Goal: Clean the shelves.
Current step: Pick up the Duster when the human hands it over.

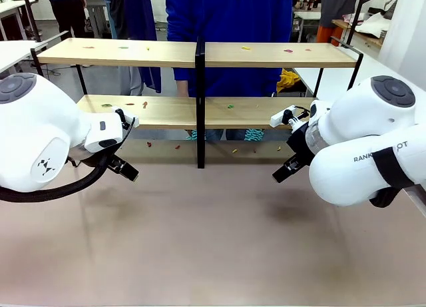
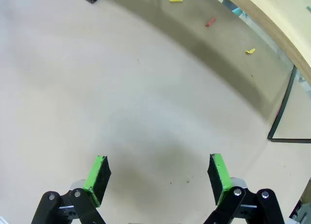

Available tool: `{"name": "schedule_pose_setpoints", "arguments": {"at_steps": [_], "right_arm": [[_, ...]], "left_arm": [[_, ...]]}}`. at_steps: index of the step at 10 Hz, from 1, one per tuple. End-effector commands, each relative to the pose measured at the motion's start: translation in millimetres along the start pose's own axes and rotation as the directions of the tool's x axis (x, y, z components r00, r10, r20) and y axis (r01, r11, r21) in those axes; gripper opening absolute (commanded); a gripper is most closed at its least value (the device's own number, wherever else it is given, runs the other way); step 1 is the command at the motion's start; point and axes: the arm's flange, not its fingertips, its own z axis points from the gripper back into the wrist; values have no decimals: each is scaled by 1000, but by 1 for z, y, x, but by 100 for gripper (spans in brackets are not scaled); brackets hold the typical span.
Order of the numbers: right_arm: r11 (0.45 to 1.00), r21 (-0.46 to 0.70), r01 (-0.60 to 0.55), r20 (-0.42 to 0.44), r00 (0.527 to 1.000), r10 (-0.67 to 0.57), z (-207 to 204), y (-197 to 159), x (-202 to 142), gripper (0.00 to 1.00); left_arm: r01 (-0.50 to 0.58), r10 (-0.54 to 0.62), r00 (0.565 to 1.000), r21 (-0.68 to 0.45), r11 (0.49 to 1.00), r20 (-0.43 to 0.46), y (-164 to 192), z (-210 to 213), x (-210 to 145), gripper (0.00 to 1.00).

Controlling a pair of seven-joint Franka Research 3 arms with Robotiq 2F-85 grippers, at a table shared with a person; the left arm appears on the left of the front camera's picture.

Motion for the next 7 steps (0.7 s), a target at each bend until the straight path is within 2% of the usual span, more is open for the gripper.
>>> {"name": "schedule_pose_setpoints", "arguments": {"at_steps": [1,2,3,4,5,6,7], "right_arm": [[999,50,-16,13,1000,15,31,11,4,100],[997,70,40,-11,999,-39,70,19,4,100],[986,97,133,2,991,-133,113,25,1,100],[978,124,170,29,984,-174,156,31,-7,100],[981,122,148,85,984,-159,196,36,-21,100],[988,94,122,197,971,-138,247,41,-42,100],[994,49,95,300,948,-106,288,48,-65,100]], "left_arm": [[31,-31,1000,-48,998,2,2,35,-6,100],[-1,-1,1000,-99,995,-17,1,83,-14,100],[30,-27,999,-151,988,22,-5,136,-30,100],[69,-55,993,-140,988,103,-10,178,-51,100],[137,-107,978,-165,977,178,-14,213,-74,100],[173,-137,953,-115,978,271,-17,253,-106,100],[246,-189,906,-106,963,379,-18,285,-138,100]]}}
